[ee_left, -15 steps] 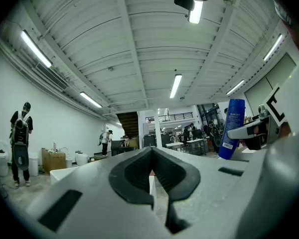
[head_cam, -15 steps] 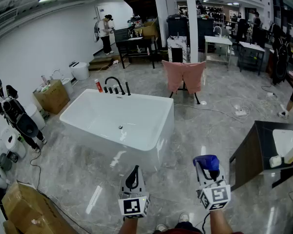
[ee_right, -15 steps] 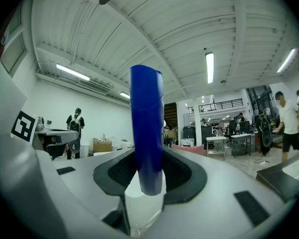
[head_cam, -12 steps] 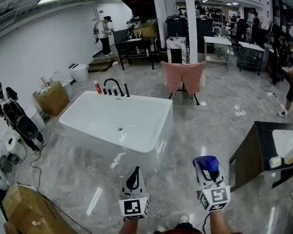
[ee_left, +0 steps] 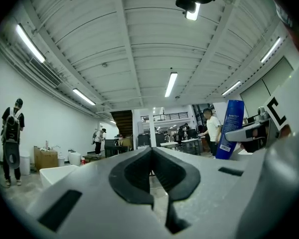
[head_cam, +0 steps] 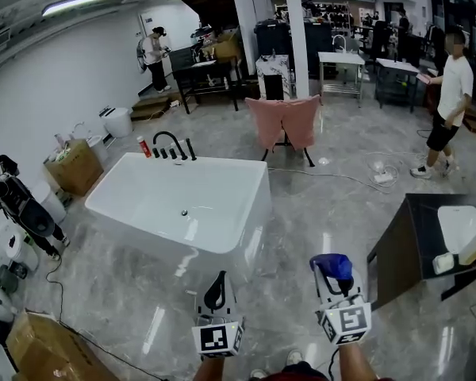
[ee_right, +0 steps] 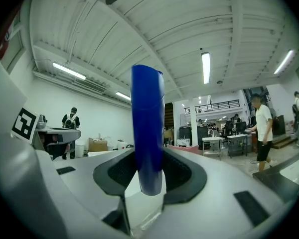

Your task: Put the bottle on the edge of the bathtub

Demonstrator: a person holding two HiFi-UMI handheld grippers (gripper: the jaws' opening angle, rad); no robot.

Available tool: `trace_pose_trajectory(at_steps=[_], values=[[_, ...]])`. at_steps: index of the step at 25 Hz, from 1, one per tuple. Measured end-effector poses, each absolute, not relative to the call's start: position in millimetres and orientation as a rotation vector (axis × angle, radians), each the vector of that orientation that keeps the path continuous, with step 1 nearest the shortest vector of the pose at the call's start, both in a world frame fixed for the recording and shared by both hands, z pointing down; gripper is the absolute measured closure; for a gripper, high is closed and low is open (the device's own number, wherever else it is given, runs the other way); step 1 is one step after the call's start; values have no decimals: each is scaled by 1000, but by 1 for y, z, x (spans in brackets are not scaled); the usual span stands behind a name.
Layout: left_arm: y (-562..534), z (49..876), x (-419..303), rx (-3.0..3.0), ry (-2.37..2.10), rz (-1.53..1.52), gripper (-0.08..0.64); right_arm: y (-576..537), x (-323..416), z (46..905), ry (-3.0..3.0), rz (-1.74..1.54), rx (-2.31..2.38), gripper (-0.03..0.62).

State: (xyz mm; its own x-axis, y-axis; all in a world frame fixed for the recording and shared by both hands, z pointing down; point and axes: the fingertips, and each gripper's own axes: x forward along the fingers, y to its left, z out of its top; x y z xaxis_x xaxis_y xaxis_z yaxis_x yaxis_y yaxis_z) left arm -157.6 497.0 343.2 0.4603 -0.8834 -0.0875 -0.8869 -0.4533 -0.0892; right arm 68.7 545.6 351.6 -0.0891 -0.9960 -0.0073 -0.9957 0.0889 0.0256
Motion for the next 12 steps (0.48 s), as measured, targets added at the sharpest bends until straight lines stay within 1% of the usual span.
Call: trace_pose_trajectory(at_steps=[12], values=[[455, 351, -65, -2610, 1554, 55, 555, 510, 165, 362, -2298, -16, 2142, 443]])
